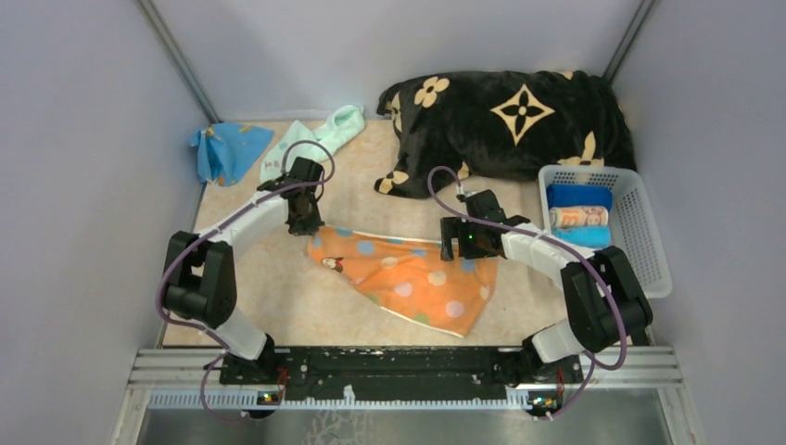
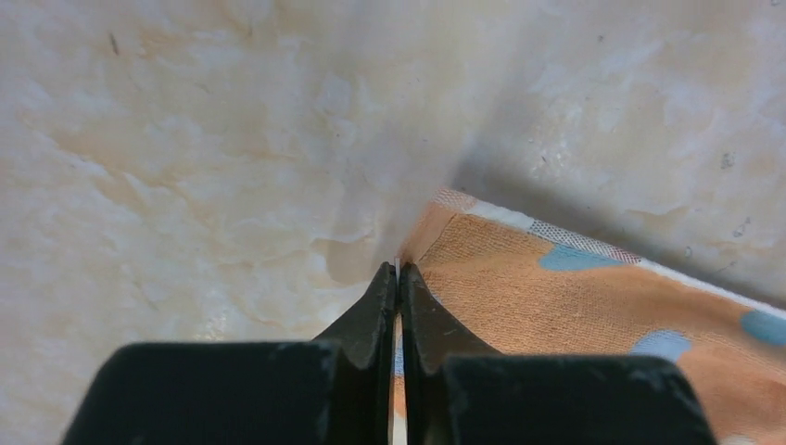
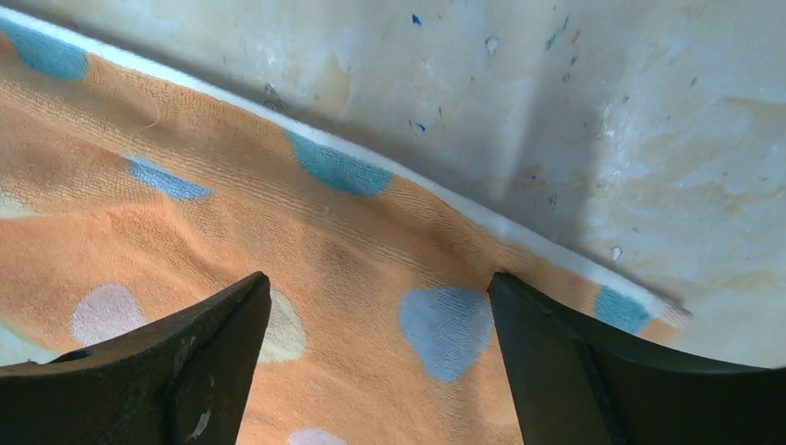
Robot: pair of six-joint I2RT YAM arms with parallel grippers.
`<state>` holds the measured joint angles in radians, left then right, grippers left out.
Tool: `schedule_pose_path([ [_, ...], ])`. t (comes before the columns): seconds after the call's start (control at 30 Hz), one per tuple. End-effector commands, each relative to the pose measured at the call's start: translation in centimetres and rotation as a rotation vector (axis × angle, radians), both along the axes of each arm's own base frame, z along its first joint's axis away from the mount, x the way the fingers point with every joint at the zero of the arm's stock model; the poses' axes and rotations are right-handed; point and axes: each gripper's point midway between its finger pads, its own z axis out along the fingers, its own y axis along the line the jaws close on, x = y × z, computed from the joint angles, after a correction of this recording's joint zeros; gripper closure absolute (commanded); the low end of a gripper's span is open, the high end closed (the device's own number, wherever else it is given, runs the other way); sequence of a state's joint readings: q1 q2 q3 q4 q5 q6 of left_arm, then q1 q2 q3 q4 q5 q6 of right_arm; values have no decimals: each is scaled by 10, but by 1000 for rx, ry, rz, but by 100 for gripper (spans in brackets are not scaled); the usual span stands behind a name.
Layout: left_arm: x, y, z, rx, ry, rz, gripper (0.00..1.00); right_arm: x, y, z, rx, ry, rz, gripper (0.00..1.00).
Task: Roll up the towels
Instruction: Flatten out the towel at the center of the board.
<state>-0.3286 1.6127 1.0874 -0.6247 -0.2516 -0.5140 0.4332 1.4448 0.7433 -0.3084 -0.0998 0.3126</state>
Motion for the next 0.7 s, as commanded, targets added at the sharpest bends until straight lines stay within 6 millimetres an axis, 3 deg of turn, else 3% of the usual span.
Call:
schedule_pose_path([
  [0.0, 6, 20, 9, 120, 30, -20, 93, 23, 3, 32, -43, -89, 41, 12],
  [0.17, 14, 19, 6, 135, 73, -82, 86, 42, -32, 56, -141, -123, -76, 11],
  [0.27, 15, 23, 1, 127, 105, -95, 74, 48, -67, 50, -165, -79, -176, 14],
  [0.33, 18, 24, 1, 93, 102, -97, 63, 47, -78, 45, -194, -68, -187, 15],
  [0.5, 35, 21, 14, -12, 51, -121, 49, 38, -77, 31, -180, -28, -188, 20],
  [0.67, 43, 20, 10, -12, 76, -144, 41, 30, -77, 18, -182, 6, -190, 32],
])
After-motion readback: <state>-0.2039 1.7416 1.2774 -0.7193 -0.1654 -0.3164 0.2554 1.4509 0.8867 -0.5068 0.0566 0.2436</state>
